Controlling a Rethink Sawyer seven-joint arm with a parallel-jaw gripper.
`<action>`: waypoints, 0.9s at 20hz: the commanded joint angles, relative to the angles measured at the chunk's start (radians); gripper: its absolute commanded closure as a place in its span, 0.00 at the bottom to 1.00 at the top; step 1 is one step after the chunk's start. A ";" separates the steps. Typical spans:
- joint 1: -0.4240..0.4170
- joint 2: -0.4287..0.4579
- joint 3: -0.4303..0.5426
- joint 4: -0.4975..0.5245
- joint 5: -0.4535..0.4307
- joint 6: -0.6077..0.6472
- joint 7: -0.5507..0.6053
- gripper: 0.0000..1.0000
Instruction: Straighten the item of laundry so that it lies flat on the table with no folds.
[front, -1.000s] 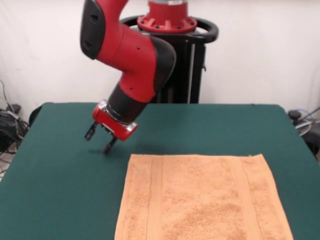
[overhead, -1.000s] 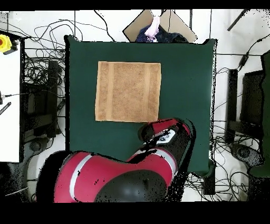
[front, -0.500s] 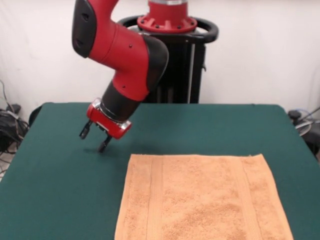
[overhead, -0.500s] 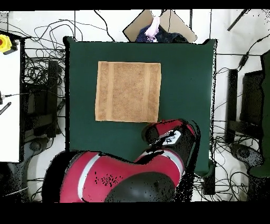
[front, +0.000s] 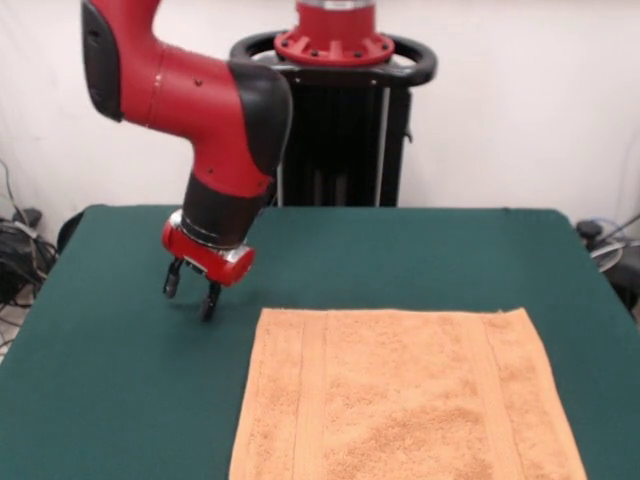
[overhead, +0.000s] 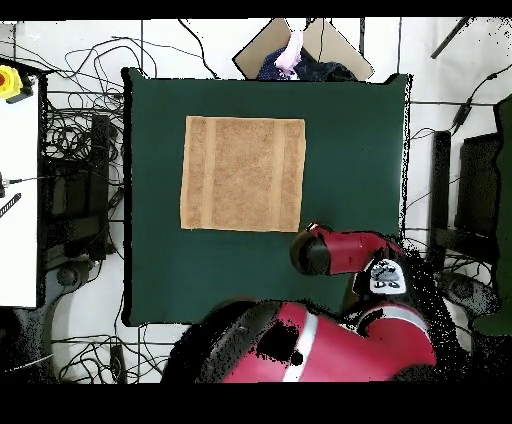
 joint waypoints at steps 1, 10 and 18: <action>-0.041 -0.061 0.317 0.057 -0.067 -0.007 -0.166 0.00; -0.068 -0.090 0.382 0.036 -0.102 0.077 -0.183 0.00; -0.078 -0.149 0.418 0.058 -0.112 0.104 -0.197 0.00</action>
